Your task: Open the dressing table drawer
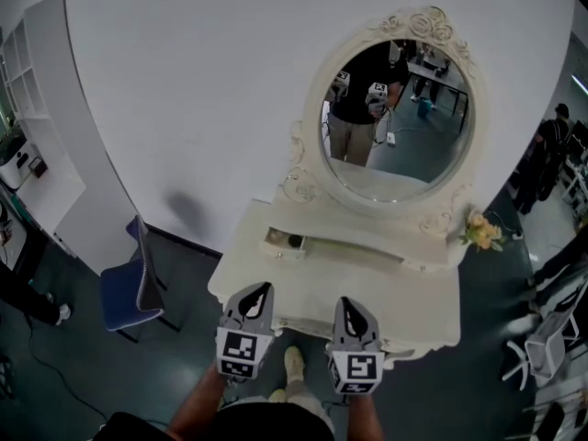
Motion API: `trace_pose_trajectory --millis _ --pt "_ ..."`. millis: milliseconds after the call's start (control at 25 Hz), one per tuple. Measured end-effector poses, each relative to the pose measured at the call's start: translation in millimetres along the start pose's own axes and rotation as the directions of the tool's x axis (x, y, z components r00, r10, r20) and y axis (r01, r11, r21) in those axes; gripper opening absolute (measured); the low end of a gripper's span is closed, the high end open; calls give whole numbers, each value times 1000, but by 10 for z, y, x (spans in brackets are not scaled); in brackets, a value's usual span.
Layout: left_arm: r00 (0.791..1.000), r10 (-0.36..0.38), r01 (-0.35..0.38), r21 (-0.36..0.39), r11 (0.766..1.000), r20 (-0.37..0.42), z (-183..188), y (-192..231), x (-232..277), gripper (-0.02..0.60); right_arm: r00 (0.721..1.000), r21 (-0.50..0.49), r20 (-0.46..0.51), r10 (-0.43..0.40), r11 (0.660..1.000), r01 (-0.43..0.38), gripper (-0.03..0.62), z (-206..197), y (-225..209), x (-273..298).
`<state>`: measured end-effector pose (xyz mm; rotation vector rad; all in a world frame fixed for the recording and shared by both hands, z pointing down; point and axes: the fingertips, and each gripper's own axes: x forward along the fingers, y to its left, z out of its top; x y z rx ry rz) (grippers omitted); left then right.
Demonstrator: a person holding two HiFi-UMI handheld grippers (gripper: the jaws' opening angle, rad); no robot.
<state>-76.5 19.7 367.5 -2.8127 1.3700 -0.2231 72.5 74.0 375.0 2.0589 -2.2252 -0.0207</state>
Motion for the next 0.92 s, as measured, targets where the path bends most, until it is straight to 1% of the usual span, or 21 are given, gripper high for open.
trace_pose_trajectory --millis 440,600,920 --pt "1000 2 -2 2 1000 2 11 -11 -21 5 1000 1 20 2 1000 -2 -5 44 -10 -24" --pt "1000 4 -4 2 1000 2 9 -24 -23 5 1000 3 -14 0 1000 0 -5 -29 -18 -42" --pt "1000 4 -4 -1 1000 4 15 -37 -25 5 1000 3 19 -11 1000 11 -3 21 -55 -39"
